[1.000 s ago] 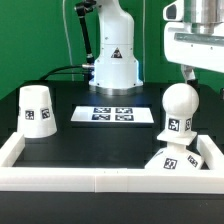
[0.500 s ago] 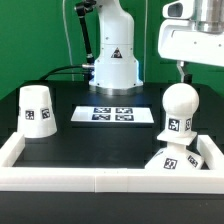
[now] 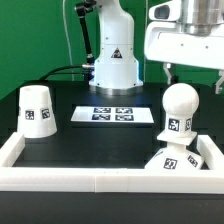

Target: Assemble lamp

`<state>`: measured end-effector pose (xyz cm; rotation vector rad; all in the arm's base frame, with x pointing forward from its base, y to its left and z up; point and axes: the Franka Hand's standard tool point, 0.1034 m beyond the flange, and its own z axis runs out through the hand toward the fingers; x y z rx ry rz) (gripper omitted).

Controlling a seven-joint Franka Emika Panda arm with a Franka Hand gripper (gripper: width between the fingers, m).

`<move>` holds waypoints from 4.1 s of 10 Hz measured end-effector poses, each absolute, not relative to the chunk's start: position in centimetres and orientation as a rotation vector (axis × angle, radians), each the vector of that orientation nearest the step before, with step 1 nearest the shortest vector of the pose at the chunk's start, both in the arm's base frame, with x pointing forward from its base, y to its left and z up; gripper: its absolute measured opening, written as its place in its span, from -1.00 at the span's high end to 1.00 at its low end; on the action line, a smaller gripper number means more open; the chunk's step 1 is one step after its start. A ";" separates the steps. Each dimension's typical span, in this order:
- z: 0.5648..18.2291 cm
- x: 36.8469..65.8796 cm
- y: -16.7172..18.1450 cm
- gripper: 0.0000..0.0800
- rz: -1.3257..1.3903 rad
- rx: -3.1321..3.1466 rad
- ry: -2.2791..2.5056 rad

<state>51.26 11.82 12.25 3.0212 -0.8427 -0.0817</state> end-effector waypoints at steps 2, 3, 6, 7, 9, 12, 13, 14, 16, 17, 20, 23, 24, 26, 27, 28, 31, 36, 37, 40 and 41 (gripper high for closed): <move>12.1 49.6 9.3 -0.75 -0.098 3.067 -0.637; 12.1 49.2 7.3 -0.75 -0.090 3.091 -0.519; 12.4 48.8 2.4 -0.75 -0.102 3.117 -0.439; 12.3 48.8 2.1 -0.75 -0.101 3.114 -0.444; 12.3 48.8 0.8 -0.75 -0.101 3.113 -0.443; 12.4 48.0 -2.5 -0.75 -0.095 3.139 -0.311; 12.5 47.1 -4.3 -0.75 -0.087 3.146 -0.286; 12.6 46.1 -5.8 -0.75 -0.080 3.155 -0.241; 12.3 44.5 -9.2 -0.75 -0.084 3.159 -0.208; 12.4 44.1 -10.6 -0.75 -0.085 3.158 -0.216; 12.4 43.9 -12.6 -0.75 -0.084 3.148 -0.246; 12.0 42.5 -15.5 -0.75 -0.087 3.153 -0.157; 11.7 41.7 -16.3 -0.75 -0.082 3.149 -0.165; 11.0 40.6 -16.4 -0.75 -0.099 3.149 -0.158; 10.8 40.5 -16.4 -0.75 -0.103 3.147 -0.156; 10.6 40.5 -16.4 -0.75 -0.109 3.143 -0.154; 10.0 40.9 -16.1 -0.75 -0.123 3.132 -0.126; 8.7 40.9 -15.6 -0.75 -0.146 3.116 -0.087; 8.8 40.9 -15.8 -0.75 -0.146 3.116 -0.079; 8.8 40.8 -16.0 -0.10 -0.146 3.118 -0.059; 8.8 40.8 -16.0 0.24 -0.146 3.118 -0.059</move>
Offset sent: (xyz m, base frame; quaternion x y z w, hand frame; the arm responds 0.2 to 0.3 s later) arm -0.0194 -0.0747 0.0055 -0.0048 0.0318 -0.1799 0.9832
